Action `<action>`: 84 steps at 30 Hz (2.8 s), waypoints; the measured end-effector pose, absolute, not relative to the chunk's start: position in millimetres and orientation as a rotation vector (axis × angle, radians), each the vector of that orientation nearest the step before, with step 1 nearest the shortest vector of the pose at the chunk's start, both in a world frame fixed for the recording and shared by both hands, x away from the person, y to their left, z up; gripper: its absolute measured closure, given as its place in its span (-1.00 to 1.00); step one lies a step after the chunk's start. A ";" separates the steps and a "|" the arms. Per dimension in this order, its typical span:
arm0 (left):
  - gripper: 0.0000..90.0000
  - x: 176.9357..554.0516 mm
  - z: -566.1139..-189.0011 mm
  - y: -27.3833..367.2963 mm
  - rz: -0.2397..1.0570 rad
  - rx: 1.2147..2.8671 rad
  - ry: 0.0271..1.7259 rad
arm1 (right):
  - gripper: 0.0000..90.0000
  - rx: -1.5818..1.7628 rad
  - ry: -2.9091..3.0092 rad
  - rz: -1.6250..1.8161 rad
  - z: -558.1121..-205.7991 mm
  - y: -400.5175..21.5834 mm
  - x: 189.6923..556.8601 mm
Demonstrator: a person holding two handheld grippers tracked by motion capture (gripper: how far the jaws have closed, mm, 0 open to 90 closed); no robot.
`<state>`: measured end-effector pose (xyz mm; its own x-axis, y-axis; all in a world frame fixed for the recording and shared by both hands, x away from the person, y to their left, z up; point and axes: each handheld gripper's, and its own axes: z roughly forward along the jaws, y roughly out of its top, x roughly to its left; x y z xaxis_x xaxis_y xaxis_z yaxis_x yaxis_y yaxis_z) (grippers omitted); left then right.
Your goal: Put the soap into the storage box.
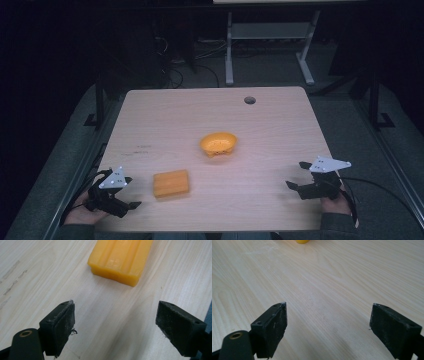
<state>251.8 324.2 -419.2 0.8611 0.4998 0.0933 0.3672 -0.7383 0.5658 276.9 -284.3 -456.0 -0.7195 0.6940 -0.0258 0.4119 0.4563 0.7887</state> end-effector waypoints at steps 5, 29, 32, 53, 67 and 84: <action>-0.66 251.7 -418.9 325.7 0.323 2.484 0.637 | -0.69 0.945 2.379 1.143 -459.1 -287.0 279.0; -0.64 256.2 -415.5 310.5 0.327 2.496 0.572 | -0.69 0.927 2.393 1.123 -460.8 -285.4 280.2; -0.64 256.5 -414.4 308.0 0.322 2.495 0.573 | -0.69 0.923 2.391 1.119 -460.6 -285.8 280.1; -0.64 268.3 -408.4 290.0 0.310 2.522 0.515 | -0.69 0.937 2.377 1.135 -461.6 -288.7 277.7; -0.64 282.4 -399.7 269.5 0.315 2.545 0.444 | -0.69 0.928 2.382 1.140 -461.7 -288.0 278.2; -0.64 297.6 -403.6 248.8 0.266 2.597 0.381 | -0.69 0.925 2.388 1.141 -462.0 -287.7 278.4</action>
